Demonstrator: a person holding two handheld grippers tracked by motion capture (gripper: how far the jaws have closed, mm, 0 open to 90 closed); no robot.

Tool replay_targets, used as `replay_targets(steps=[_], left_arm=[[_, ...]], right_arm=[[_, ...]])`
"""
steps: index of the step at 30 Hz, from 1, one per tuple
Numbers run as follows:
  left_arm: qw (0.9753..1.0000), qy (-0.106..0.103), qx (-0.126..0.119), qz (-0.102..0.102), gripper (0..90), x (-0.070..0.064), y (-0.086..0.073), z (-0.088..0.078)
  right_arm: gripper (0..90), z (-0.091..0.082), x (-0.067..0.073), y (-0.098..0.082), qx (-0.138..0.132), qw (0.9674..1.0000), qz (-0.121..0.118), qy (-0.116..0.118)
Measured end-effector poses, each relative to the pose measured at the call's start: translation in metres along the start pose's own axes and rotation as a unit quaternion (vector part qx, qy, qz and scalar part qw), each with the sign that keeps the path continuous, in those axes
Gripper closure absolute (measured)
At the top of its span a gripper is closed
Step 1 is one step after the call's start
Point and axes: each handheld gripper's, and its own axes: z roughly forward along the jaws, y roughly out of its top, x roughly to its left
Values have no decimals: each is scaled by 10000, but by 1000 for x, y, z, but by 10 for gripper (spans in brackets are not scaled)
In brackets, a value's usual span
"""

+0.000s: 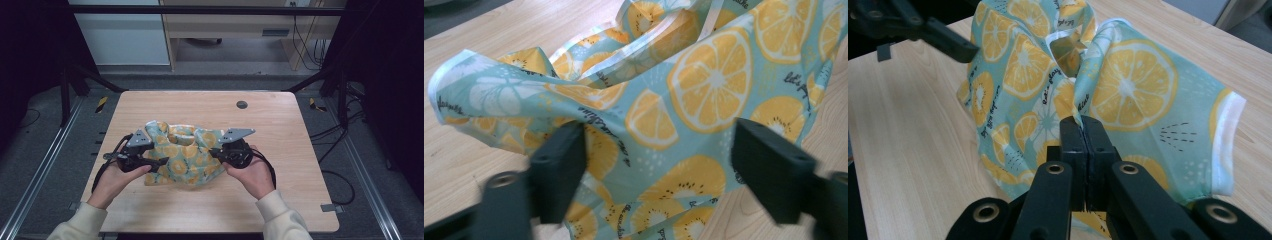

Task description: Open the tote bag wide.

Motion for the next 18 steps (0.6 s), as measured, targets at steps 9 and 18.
replay_targets(steps=[9, 18], left_arm=[[9996, 107, 24, 276, 821, -6, 0, -3], [9986, 44, -307, 438, 896, -20, 2, -28]], right_arm=[[896, 3, 5, 3, -21, 10000, -78, 28], [896, -14, 11, 8, -239, 9996, -145, -89]])
